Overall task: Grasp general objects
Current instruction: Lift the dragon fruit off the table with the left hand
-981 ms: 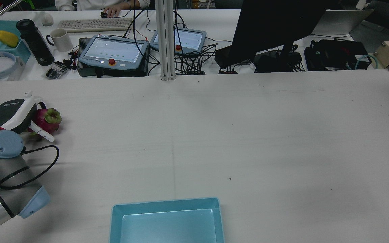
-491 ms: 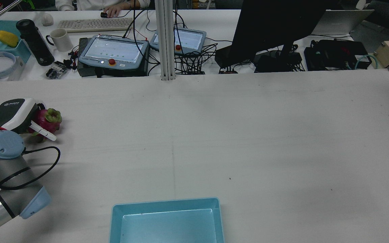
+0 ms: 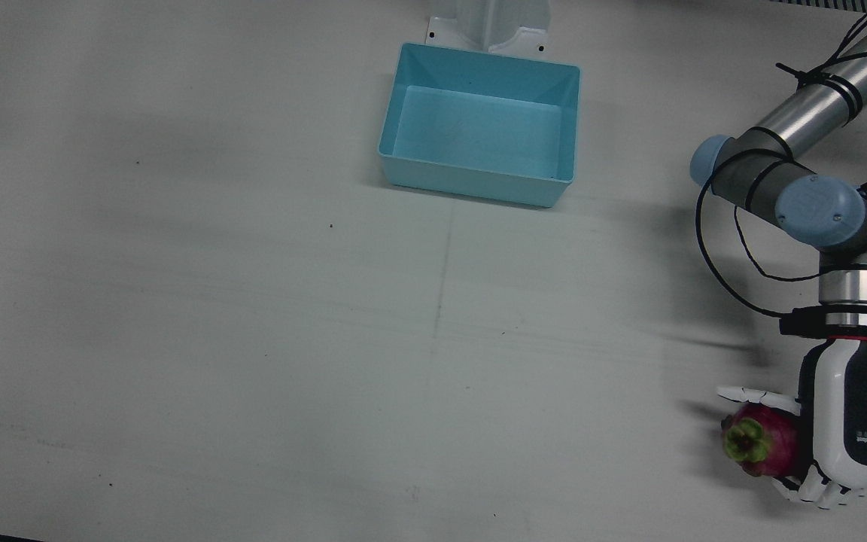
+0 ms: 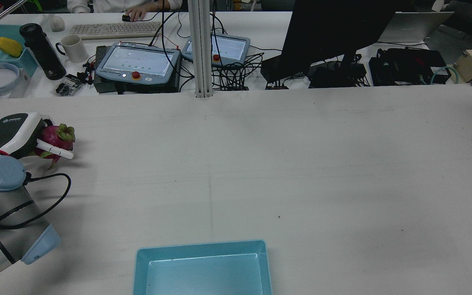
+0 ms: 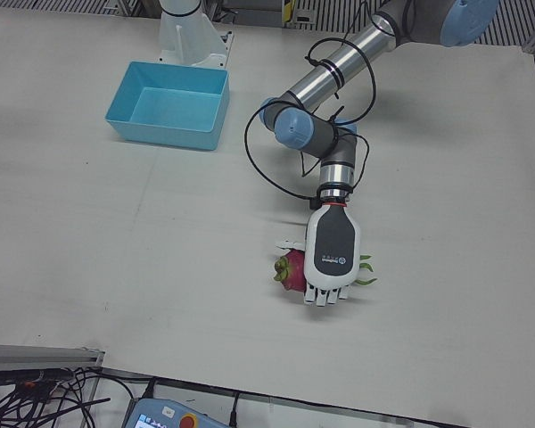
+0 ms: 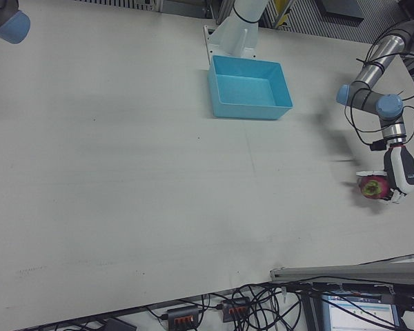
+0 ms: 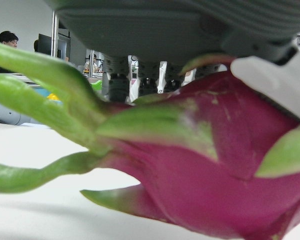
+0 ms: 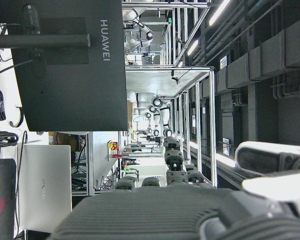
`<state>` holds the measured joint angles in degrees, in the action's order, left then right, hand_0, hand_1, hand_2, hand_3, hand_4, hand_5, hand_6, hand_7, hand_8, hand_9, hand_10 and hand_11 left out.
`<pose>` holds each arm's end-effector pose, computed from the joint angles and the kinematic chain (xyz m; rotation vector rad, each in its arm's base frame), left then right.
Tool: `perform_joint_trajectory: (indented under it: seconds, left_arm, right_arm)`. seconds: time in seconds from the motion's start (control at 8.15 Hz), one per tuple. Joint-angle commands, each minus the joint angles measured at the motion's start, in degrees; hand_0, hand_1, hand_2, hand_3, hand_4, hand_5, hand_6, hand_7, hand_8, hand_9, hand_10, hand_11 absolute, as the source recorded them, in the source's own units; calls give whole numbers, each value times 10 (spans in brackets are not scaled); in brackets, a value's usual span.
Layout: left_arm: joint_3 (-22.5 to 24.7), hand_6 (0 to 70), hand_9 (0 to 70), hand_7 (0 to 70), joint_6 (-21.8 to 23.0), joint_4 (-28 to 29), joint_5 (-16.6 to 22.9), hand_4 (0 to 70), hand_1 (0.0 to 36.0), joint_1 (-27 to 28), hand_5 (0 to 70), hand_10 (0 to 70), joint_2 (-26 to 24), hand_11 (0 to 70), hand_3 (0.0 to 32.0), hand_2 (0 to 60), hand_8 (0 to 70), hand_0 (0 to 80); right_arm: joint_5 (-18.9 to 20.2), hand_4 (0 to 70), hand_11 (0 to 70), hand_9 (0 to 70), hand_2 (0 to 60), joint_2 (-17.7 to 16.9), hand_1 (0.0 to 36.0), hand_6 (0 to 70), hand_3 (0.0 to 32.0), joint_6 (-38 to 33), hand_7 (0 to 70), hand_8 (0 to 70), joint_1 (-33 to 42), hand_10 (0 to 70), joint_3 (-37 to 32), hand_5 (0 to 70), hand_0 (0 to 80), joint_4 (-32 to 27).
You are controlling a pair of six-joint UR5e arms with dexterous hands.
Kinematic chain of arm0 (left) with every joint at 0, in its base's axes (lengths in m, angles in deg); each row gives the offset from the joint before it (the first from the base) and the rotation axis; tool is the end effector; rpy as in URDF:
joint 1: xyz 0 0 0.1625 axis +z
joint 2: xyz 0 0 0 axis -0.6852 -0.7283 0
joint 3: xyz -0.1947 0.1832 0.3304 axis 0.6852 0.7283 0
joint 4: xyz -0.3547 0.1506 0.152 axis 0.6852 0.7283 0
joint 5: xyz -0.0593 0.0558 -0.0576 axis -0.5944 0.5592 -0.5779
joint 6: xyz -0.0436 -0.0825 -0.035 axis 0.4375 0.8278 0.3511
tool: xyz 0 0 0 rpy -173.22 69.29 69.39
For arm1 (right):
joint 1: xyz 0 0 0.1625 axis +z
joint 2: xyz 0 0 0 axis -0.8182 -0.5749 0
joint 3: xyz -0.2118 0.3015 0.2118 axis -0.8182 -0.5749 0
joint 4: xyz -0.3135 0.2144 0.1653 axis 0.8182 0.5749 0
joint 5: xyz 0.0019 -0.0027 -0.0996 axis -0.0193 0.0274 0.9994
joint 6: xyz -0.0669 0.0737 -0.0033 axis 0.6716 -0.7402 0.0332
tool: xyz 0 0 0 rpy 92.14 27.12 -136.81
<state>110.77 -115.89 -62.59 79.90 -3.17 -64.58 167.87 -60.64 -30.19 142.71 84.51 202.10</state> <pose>0.2845 -0.5766 0.5386 0.9304 1.2069 -1.2888 0.1229 -0.4986 0.6878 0.0062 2.2410 -2.0988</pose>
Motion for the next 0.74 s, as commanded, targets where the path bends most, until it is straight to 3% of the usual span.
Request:
perform_joint_trajectory:
  seconds: [0.0, 0.25, 0.49, 0.61]
  left_arm:
    - [141, 415, 476, 582, 5, -76, -6, 224, 171, -6, 700, 674, 1, 700, 0, 600, 364, 275]
    - [216, 406, 477, 566, 14, -86, 9, 220, 159, -12, 700, 694, 1, 700, 0, 600, 363, 297]
    - [231, 402, 499, 581, 29, -48, 84, 230, 150, -41, 700, 700, 0, 700, 0, 600, 366, 337]
    - [230, 407, 501, 592, 30, 4, 136, 240, 148, -64, 700, 700, 4, 700, 0, 600, 367, 347]
  right_arm:
    - [0, 0, 0, 0, 0, 0, 0, 0, 0, 0, 0, 0, 0, 0, 0, 0, 0, 0]
    - [0, 0, 0, 0, 0, 0, 0, 0, 0, 0, 0, 0, 0, 0, 0, 0, 0, 0]
    - [0, 0, 0, 0, 0, 0, 0, 0, 0, 0, 0, 0, 0, 0, 0, 0, 0, 0]
    - [0, 0, 0, 0, 0, 0, 0, 0, 0, 0, 0, 0, 0, 0, 0, 0, 0, 0]
